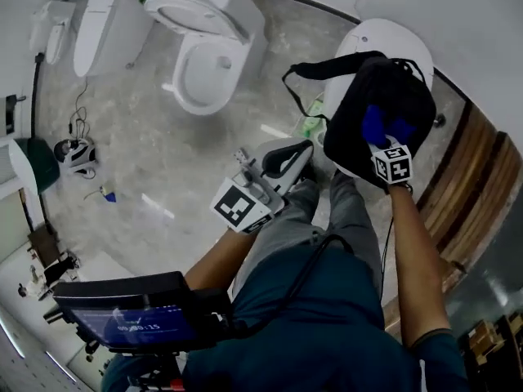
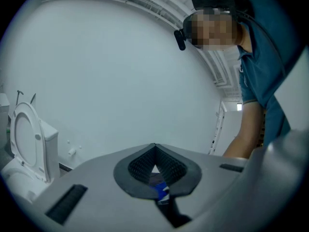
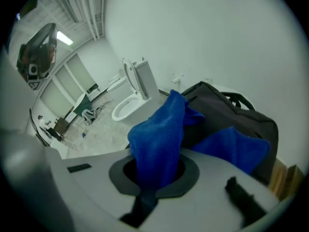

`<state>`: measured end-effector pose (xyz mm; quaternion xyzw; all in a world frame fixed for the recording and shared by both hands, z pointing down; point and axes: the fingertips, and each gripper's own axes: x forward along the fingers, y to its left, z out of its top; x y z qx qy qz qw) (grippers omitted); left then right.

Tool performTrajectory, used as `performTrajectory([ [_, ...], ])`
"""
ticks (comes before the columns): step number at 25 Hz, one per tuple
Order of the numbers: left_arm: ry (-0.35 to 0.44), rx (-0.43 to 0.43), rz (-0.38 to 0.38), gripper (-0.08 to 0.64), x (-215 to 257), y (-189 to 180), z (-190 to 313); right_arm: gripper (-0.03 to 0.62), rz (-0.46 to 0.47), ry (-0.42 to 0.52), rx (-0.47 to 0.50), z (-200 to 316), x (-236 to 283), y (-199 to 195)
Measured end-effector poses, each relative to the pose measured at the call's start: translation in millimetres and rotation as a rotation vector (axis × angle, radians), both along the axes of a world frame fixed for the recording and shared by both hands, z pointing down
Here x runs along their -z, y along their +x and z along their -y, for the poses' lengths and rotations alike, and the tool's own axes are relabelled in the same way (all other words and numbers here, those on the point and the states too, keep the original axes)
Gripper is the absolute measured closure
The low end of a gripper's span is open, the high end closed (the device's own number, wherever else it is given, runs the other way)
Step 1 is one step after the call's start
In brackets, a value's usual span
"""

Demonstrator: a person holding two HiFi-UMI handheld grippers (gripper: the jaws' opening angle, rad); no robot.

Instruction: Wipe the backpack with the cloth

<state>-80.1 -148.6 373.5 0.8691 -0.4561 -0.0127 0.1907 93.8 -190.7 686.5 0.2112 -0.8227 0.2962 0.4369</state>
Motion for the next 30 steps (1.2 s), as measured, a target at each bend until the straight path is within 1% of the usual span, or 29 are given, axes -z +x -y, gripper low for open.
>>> performTrajectory([
  [3, 0.012, 0.028, -0.013, 0.557, 21.3, -9.3, -13.6, 0.578, 0.011, -0.089, -0.05, -15.4, -0.9, -4.3],
  [4, 0.022, 0.038, -0.019, 0.557, 27.4, -13.0, -18.2, 0.578, -0.006, -0.129, -0.056, -24.4, -3.9, -4.7],
  [5, 0.033, 0.044, -0.023, 0.557, 32.6, -16.2, -22.9, 0.578, -0.048, -0.173, -0.061, -35.7, -8.9, -1.2],
  [6, 0.044, 0.046, -0.025, 0.557, 36.6, -18.6, -27.5, 0.578, -0.113, -0.215, -0.069, -48.9, -15.2, 7.4],
  [7, 0.053, 0.046, -0.025, 0.557, 39.7, -20.2, -32.2, 0.578, -0.181, -0.248, -0.089, -62.8, -21.7, 19.5],
  [8, 0.06, 0.044, -0.025, 0.557, 42.3, -21.1, -36.9, 0.578, -0.224, -0.267, -0.124, -75.4, -25.7, 31.2],
  [9, 0.066, 0.04, -0.024, 0.557, 45.0, -22.0, -41.6, 0.578, -0.228, -0.27, -0.175, -84.8, -24.8, 39.1],
  [10, 0.074, 0.037, -0.023, 0.557, 48.5, -23.3, -46.2, 0.578, -0.198, -0.254, -0.227, -90.5, -18.1, 41.8],
  [11, 0.085, 0.034, -0.022, 0.557, 52.5, -24.9, -50.8, 0.578, -0.147, -0.22, -0.266, -93.1, -6.2, 40.3],
  [12, 0.095, 0.031, -0.021, 0.557, 56.8, -26.3, -55.3, 0.578, -0.09, -0.174, -0.285, -94.0, 9.6, 36.5],
  [15, 0.119, 0.007, -0.013, 0.557, 66.5, -26.8, -66.4, 0.578, 0.071, 0.006, -0.297, -88.9, 72.4, 28.3],
  [18, 0.154, -0.027, -0.004, 0.557, 74.7, -22.9, -71.3, 0.578, 0.205, 0.246, -0.34, -66.6, 156.9, 29.0],
  [20, 0.161, -0.037, -0.001, 0.557, 80.4, -19.0, -78.0, 0.578, 0.292, 0.406, -0.377, -55.8, 221.0, 32.3],
  [22, 0.171, -0.051, -0.001, 0.557, 88.9, -14.1, -83.2, 0.578, 0.373, 0.558, -0.405, -51.7, 287.9, 36.4],
  [24, 0.194, -0.067, -0.003, 0.557, 100.3, -7.7, -86.9, 0.578, 0.432, 0.694, -0.406, -56.4, 349.7, 41.4],
  [27, 0.213, -0.078, -0.01, 0.557, 118.7, 2.2, -96.7, 0.578, 0.526, 0.838, -0.426, -75.3, 430.3, 54.1],
  [30, 0.226, -0.095, -0.012, 0.557, 137.8, 12.2, -113.8, 0.578, 0.627, 0.931, -0.479, -103.0, 499.1, 72.7],
])
